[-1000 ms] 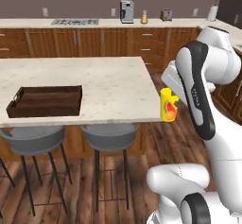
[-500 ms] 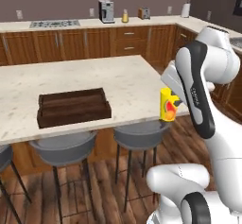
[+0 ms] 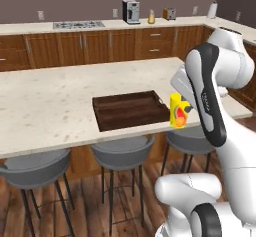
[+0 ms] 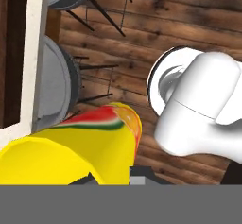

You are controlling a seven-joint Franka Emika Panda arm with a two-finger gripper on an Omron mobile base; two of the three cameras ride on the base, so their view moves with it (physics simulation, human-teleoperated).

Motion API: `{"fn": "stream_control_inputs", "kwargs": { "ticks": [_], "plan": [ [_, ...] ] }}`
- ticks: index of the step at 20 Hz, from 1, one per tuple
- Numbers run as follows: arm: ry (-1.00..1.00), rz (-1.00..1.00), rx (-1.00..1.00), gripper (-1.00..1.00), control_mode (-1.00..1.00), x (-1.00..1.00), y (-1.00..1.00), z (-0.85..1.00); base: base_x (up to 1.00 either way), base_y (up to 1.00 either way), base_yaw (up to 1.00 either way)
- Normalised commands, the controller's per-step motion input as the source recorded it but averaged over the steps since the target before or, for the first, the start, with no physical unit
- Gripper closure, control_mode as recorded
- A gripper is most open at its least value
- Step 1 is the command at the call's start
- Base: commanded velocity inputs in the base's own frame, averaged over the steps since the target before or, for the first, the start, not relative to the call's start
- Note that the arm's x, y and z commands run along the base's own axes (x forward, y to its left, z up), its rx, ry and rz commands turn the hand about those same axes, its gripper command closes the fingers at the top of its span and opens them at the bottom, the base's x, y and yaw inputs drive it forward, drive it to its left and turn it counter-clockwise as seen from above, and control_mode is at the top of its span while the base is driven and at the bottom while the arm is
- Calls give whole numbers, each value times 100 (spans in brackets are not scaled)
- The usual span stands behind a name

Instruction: There is a tray on the dining counter. Grab the cup, mug, and pitcher and place them on the tray. The pitcher may be placed next to the tray if it cannot fit the tray.

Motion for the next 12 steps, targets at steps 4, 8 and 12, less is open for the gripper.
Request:
{"fn": "stream_control_inputs", "kwargs": {
  "ticks": [4,8,12],
  "plan": [
    [0,0,0,100,100,0,0,0,58,24,0],
    [0,0,0,100,100,0,0,0,57,20,0],
    [0,0,0,100,100,0,0,0,45,13,0]
  ]
}}
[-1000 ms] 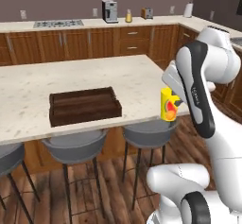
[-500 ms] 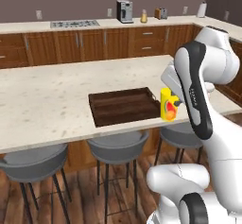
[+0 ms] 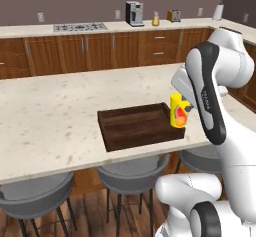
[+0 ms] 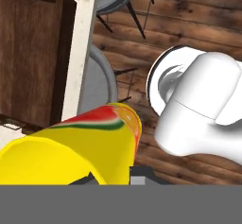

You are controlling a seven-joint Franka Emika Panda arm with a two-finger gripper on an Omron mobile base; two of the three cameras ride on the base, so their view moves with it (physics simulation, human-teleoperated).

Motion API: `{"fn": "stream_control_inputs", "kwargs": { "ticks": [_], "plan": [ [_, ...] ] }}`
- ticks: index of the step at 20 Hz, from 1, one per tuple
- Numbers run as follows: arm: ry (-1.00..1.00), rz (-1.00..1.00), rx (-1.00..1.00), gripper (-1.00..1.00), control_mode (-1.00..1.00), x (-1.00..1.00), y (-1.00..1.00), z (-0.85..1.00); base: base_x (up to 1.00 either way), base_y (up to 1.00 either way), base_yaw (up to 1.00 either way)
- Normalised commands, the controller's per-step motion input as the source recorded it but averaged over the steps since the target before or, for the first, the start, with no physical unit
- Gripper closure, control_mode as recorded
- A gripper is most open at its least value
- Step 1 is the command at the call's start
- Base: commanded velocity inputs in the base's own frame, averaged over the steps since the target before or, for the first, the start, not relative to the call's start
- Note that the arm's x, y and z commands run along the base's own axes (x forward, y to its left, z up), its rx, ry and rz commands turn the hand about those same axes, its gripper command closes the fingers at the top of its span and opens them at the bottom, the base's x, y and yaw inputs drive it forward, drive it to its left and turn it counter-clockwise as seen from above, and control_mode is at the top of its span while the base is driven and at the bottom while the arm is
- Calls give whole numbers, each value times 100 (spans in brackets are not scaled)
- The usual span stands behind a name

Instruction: There is a tray on the dining counter. Grab the cup, mug, and pitcher and place them on the tray. The pitcher may be placed next to the tray if it cannot fit the tray.

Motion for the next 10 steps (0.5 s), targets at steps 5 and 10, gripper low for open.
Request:
{"fn": "stream_control_inputs", "kwargs": {
  "ticks": [5,10],
  "plan": [
    [0,0,0,100,100,0,0,0,40,14,0],
    [0,0,0,100,100,0,0,0,49,11,1]
  ]
}}
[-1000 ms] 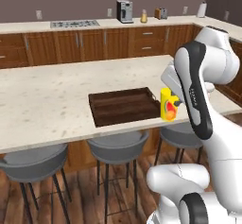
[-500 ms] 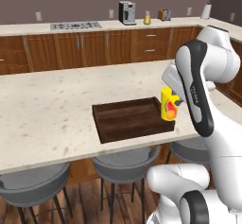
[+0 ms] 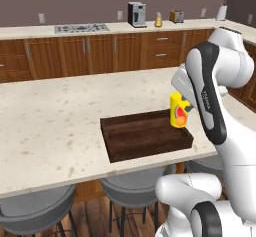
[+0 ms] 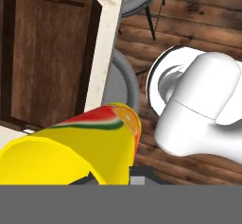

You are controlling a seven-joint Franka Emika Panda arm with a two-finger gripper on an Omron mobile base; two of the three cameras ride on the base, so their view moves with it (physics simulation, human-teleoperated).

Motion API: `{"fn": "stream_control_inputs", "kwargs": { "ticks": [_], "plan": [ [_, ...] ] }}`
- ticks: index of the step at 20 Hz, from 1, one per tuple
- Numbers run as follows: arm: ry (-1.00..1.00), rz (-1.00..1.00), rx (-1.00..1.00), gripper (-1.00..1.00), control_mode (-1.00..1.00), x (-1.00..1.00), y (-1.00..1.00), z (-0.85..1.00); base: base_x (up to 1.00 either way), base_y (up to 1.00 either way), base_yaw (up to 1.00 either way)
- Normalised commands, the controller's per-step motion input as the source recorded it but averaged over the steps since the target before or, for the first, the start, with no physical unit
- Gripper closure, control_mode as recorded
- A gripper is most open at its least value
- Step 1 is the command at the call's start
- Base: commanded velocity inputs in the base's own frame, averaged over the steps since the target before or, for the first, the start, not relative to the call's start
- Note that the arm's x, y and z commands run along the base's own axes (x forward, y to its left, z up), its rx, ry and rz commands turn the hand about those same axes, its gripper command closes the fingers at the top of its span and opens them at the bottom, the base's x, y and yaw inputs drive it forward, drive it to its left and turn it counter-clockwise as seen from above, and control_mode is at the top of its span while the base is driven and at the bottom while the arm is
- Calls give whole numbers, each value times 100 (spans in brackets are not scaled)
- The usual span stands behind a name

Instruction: There is a tray on the dining counter. Grab the cup, mug, and pitcher and place them on the tray. The pitcher may be placed next to the tray if it cannot fit the tray.

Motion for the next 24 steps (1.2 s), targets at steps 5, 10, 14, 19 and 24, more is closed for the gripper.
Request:
{"fn": "stream_control_inputs", "kwargs": {
  "ticks": [5,10,14,19,24],
  "plan": [
    [0,0,0,100,100,0,0,0,39,0,7],
    [4,2,0,100,-100,9,4,-8,19,1,5],
    [8,2,-1,100,-100,51,27,-34,0,0,0],
    [7,1,-2,100,-100,84,55,-57,0,0,0],
    [5,4,0,100,-100,78,54,-55,0,0,0]
  ]
}}
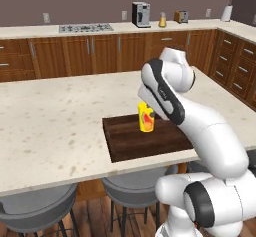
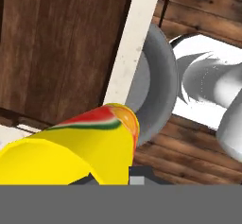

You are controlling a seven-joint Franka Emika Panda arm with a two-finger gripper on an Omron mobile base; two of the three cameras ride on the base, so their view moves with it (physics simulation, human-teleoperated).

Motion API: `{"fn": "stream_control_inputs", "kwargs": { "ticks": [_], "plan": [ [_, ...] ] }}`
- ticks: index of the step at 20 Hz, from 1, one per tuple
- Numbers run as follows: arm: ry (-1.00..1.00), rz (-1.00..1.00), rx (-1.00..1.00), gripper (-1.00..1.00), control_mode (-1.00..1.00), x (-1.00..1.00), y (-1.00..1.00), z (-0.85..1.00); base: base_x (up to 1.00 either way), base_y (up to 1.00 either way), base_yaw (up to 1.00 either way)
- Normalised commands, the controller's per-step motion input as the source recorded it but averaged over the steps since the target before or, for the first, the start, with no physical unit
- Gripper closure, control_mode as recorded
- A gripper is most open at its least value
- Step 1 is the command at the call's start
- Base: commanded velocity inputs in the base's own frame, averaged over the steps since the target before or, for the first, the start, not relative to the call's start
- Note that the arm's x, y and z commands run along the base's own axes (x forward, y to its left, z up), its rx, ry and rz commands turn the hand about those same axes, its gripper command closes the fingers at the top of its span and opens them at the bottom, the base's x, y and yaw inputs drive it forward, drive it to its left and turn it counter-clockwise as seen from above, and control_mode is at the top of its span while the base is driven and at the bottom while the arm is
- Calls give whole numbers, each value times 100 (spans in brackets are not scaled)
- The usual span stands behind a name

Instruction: There is a tray on the dining counter. Grab the cup, mug, and pitcher and place them on the tray. The pitcher may be placed next to the tray if it cannot fit the tray.

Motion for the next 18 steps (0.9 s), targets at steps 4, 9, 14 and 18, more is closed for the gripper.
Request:
{"fn": "stream_control_inputs", "kwargs": {
  "ticks": [4,9,14,18],
  "plan": [
    [1,2,0,100,-100,80,53,-44,0,0,0],
    [0,0,0,100,-100,71,16,-19,0,0,0],
    [0,0,0,100,-100,58,1,-28,0,0,0],
    [3,0,0,100,-100,44,5,-37,0,0,0]
  ]
}}
